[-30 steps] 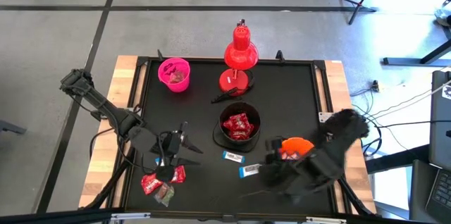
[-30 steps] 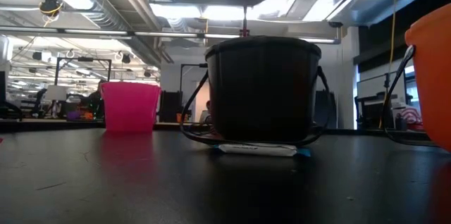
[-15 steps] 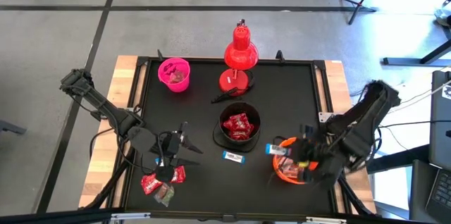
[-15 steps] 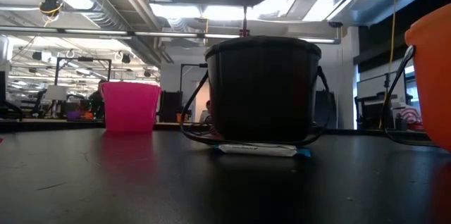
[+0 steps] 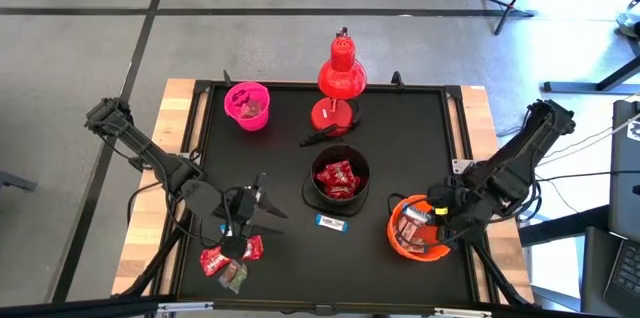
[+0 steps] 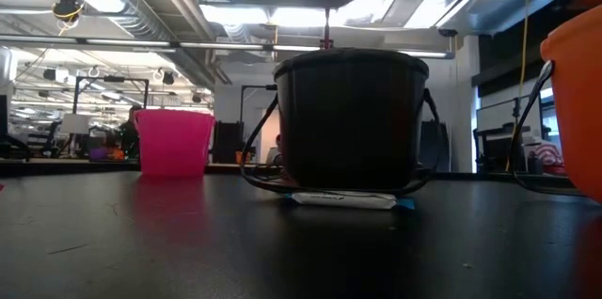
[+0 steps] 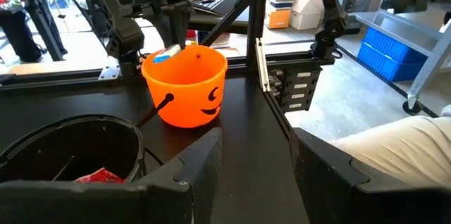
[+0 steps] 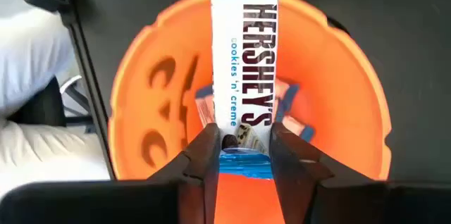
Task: Organize candy in baskets
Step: Put the white chocolate into the orange bucket
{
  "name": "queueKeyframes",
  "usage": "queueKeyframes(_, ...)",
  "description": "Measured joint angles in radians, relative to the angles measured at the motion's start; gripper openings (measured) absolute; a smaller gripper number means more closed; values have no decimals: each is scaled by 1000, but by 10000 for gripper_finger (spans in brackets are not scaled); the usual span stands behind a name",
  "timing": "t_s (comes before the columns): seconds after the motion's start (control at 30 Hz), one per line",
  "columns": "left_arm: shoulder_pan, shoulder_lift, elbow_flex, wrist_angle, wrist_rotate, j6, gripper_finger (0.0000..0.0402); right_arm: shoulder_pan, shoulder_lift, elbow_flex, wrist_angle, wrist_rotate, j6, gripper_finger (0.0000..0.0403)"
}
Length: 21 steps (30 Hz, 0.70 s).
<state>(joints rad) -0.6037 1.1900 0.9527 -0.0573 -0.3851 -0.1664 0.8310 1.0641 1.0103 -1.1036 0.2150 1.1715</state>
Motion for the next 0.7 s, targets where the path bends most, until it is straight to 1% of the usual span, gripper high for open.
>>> queueKeyframes(0.1,0,0,0,-1,0,-8,158,0,6,-10,-3,-7,2,117)
queueKeyframes(0.27,0,0,0,-2,0,-14,158,0,11,-11,-4,24,2,160)
queueKeyframes(0.47,0,0,0,-2,0,-14,158,0,11,-11,8,18,2,207)
queueKeyframes(0.6,0,0,0,-2,-23,-10,158,-11,12,0,68,28,-11,221)
queueKeyframes(0.7,6,0,0,-2,-34,-9,158,-41,21,35,144,37,-77,220)
